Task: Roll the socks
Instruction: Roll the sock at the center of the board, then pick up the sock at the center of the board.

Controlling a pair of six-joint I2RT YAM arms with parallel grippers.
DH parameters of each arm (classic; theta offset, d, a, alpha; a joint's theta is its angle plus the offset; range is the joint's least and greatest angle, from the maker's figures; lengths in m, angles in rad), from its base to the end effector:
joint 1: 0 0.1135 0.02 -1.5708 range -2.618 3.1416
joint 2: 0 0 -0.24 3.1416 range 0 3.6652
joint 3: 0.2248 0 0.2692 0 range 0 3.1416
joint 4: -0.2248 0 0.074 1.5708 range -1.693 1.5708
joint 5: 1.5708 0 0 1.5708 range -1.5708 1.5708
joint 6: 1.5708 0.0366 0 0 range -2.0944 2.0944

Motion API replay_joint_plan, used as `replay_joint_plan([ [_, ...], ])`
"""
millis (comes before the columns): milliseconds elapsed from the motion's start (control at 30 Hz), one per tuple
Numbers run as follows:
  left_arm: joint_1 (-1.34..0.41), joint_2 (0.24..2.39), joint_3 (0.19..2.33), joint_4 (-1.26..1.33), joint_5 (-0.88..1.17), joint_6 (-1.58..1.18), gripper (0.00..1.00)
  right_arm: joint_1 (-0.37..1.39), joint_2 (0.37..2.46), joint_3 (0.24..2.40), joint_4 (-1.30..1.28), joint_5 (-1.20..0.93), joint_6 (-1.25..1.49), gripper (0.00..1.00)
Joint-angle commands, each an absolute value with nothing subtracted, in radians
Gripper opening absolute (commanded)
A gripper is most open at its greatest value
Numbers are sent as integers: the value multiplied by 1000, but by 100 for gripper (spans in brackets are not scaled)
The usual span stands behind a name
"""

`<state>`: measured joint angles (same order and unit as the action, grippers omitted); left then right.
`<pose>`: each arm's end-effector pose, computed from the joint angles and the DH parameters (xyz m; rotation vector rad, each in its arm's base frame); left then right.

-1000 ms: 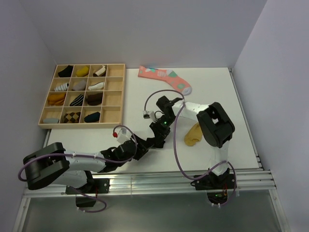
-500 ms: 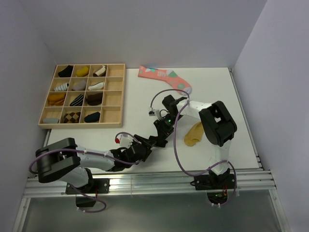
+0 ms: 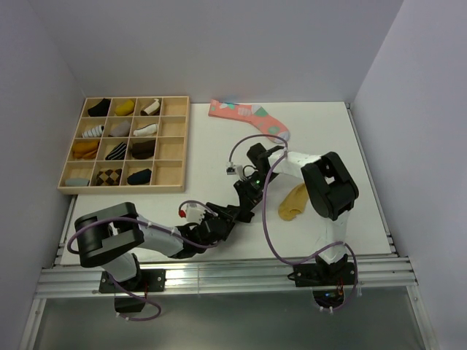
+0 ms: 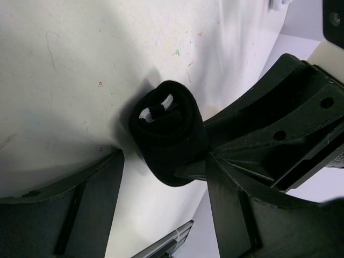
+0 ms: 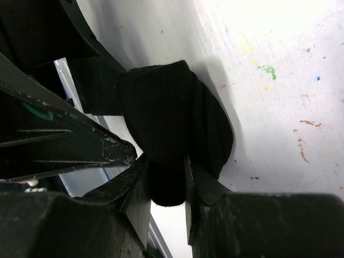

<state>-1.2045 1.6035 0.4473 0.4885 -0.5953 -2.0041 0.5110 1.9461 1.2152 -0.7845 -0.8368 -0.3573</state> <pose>0.1160 -0.2451 0.0728 -1.2327 2.0220 -1.1594 0.2910 0.1943 0.1079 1.2344 -2.5787 -1.2734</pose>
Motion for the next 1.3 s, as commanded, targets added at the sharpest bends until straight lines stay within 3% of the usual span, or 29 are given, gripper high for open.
replay_joint_plan([
  [0, -1207, 1635, 431, 356, -640, -2249, 68, 499, 1962, 1207, -853, -876, -387, 12],
  [533, -1207, 1779, 460, 446, -614, -2278, 59, 492, 1974, 1210, -919, -945, -460, 11],
  [767, -1206, 1781, 460, 460, -620, -2266, 42, 492, 1971, 1210, -937, -956, -485, 11],
  [867, -1201, 1789, 459, 474, -615, -2249, 26, 494, 1968, 1209, -953, -957, -505, 11],
  [933, -1193, 1790, 454, 500, -611, -2229, 17, 494, 1956, 1204, -957, -950, -515, 14],
  [967, -1192, 1790, 451, 506, -603, -2218, 8, 494, 1950, 1201, -948, -934, -514, 16],
  [1033, -1183, 1790, 451, 505, -595, -2197, 0, 492, 1919, 1184, -925, -913, -491, 27],
  [1100, -1180, 1787, 446, 512, -588, -2178, 0, 491, 1879, 1171, -881, -876, -462, 40],
  [1267, -1155, 1766, 397, 595, -561, -2123, 0, 486, 1792, 1167, -856, -830, -443, 56],
])
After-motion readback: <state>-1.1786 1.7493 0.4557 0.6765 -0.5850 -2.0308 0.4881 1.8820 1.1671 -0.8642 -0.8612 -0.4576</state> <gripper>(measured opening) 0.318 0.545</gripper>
